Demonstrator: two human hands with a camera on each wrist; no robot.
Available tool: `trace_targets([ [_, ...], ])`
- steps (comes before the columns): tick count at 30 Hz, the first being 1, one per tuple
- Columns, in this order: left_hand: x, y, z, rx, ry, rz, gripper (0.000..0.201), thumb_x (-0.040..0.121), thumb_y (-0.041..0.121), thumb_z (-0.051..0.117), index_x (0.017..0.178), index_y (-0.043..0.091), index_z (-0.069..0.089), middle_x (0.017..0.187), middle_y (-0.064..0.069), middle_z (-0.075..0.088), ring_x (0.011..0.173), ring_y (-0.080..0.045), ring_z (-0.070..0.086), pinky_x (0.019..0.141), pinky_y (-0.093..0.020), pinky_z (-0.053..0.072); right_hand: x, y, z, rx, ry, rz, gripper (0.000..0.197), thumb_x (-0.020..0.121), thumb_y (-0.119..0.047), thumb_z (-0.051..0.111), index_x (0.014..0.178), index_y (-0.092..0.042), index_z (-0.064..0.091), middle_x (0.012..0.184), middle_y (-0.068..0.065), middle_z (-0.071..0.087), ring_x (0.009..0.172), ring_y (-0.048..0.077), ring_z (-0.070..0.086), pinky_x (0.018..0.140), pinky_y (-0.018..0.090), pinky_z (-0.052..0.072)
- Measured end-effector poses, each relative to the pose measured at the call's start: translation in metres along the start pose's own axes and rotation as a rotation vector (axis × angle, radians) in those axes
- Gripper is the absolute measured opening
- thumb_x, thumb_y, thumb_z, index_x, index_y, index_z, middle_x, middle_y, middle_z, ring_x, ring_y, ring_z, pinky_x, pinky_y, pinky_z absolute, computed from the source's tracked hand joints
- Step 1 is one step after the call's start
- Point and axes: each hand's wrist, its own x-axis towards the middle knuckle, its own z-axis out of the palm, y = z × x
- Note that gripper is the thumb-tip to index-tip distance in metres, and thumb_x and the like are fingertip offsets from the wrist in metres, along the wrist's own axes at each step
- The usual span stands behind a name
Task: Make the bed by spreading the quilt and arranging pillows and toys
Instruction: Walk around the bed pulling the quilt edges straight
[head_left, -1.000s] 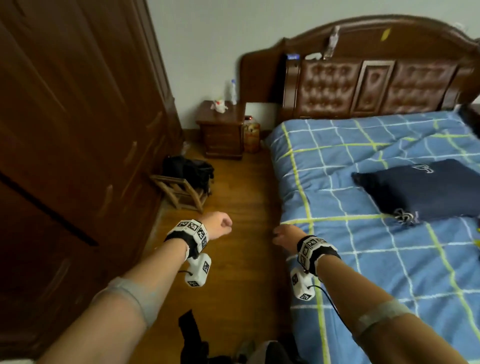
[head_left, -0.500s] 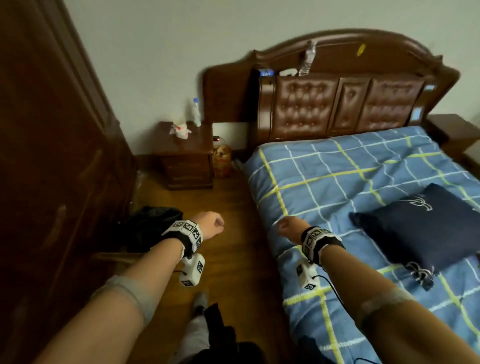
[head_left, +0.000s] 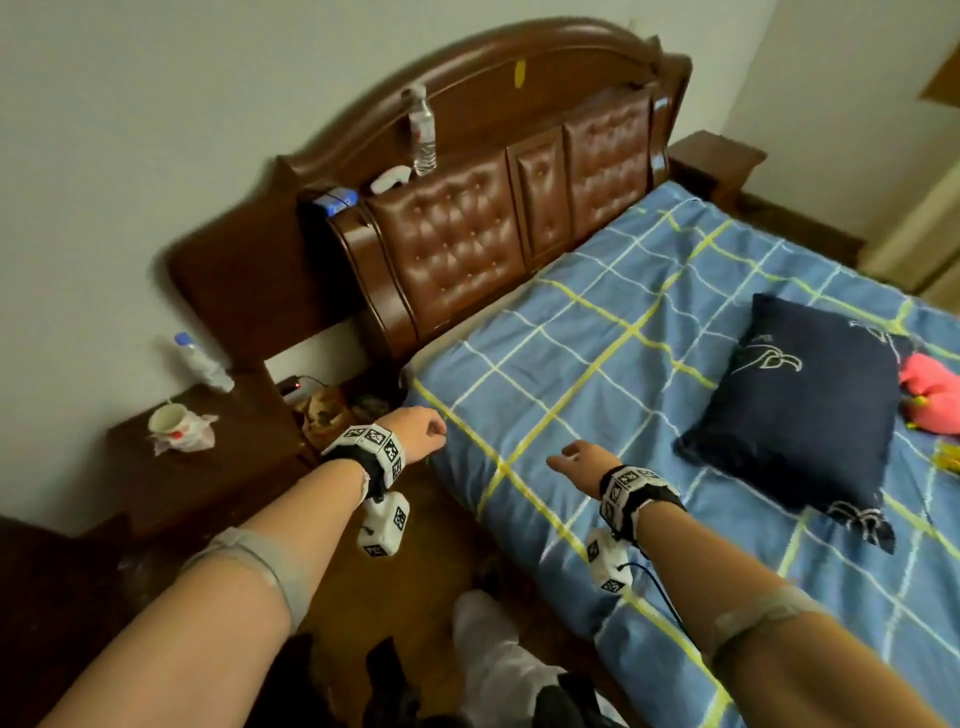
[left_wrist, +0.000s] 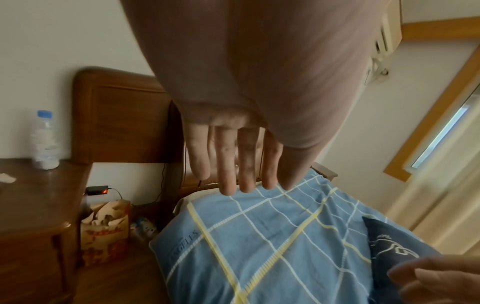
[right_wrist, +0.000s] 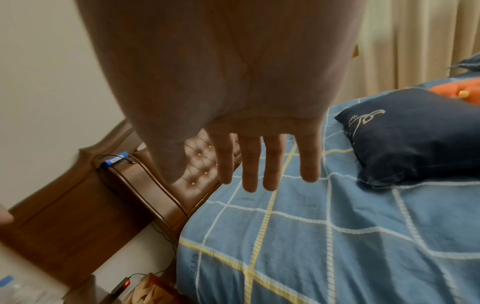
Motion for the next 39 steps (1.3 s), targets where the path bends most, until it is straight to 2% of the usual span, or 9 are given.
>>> trace_targets([
  [7,0.183,-0.063,-0.068,0.123,-0.005,-0.055,0.026,0.090,0.037,0.059,0.116,0.034,0.063,0.122,0.002,0.058,0.108,-0.021,0.061,0.094,-0.039,0.050,0.191,-0.086,-0.009,0.054,-0.015,0.071,0.075,0.090,-0.056,0.056,0.151,-0.019,0.032,0.149,0.011,0.045,0.135,0.033,0.045,0.110,0.044,0.039],
  [10,0.248,-0.076,-0.091,0.130,-0.061,-0.059,0.026,0.089,0.035,0.060,0.114,0.032,0.064,0.120,0.000,0.060,0.104,-0.021,0.062,0.094,-0.040,0.051,0.238,-0.109,-0.018,0.079,-0.034,0.115,0.078,0.089,-0.058,0.055,0.153,-0.021,0.028,0.155,0.011,0.037,0.140,0.035,0.038,0.114,0.047,0.035],
  [15,0.360,-0.068,-0.098,0.054,-0.185,-0.014,0.023,0.089,0.030,0.060,0.111,0.025,0.066,0.115,0.000,0.067,0.101,-0.019,0.063,0.093,-0.032,0.050,0.315,-0.108,-0.031,0.247,-0.040,0.269,0.085,0.088,-0.061,0.056,0.155,-0.020,0.023,0.155,0.014,0.035,0.137,0.036,0.042,0.110,0.046,0.040],
  [24,0.563,-0.091,0.020,0.195,-0.339,-0.039,0.049,0.088,0.028,0.060,0.134,0.013,0.049,0.131,-0.016,0.056,0.116,-0.036,0.056,0.097,-0.039,0.045,0.448,-0.094,0.071,0.533,-0.115,0.554,0.100,0.079,-0.073,0.058,0.156,-0.030,0.012,0.161,0.015,0.019,0.140,0.040,0.036,0.111,0.054,0.036],
  [29,0.622,-0.152,0.091,0.030,-0.462,-0.206,0.100,0.076,0.041,0.079,0.148,0.002,0.022,0.146,-0.014,0.044,0.133,-0.033,0.045,0.110,-0.042,0.038,0.506,-0.110,0.144,0.597,-0.165,0.735,0.113,0.069,-0.079,0.063,0.155,-0.042,-0.002,0.164,0.007,-0.012,0.146,0.048,0.010,0.116,0.063,0.022],
  [30,0.630,-0.163,0.101,0.001,-0.476,-0.222,0.102,0.073,0.042,0.081,0.146,-0.001,0.024,0.146,-0.015,0.044,0.133,-0.032,0.045,0.111,-0.040,0.038,0.515,-0.117,0.154,0.584,-0.155,0.767,0.119,0.067,-0.080,0.064,0.154,-0.041,-0.007,0.164,0.007,-0.017,0.147,0.048,0.005,0.116,0.064,0.019],
  [33,0.642,-0.176,0.111,0.011,-0.485,-0.191,0.069,0.080,0.040,0.075,0.128,-0.003,0.049,0.132,-0.017,0.057,0.121,-0.035,0.055,0.100,-0.038,0.045,0.526,-0.130,0.165,0.545,-0.110,0.819,0.124,0.068,-0.075,0.069,0.154,-0.039,-0.013,0.162,0.009,-0.022,0.146,0.049,-0.001,0.114,0.064,0.018],
  [36,0.640,-0.168,0.094,0.017,-0.497,-0.101,0.044,0.089,0.033,0.065,0.121,0.003,0.058,0.126,-0.019,0.061,0.115,-0.038,0.058,0.095,-0.039,0.047,0.521,-0.142,0.158,0.548,-0.150,0.805,0.126,0.066,-0.072,0.073,0.154,-0.039,-0.009,0.163,0.008,-0.019,0.147,0.047,0.002,0.115,0.062,0.020],
  [39,0.640,-0.155,0.039,0.100,-0.451,-0.008,0.035,0.089,0.029,0.062,0.113,0.003,0.062,0.118,-0.023,0.064,0.109,-0.042,0.059,0.089,-0.039,0.047,0.514,-0.174,0.134,0.472,-0.194,0.701,0.144,0.051,-0.074,0.080,0.152,-0.039,-0.016,0.163,0.005,-0.017,0.148,0.044,0.007,0.114,0.061,0.024],
])
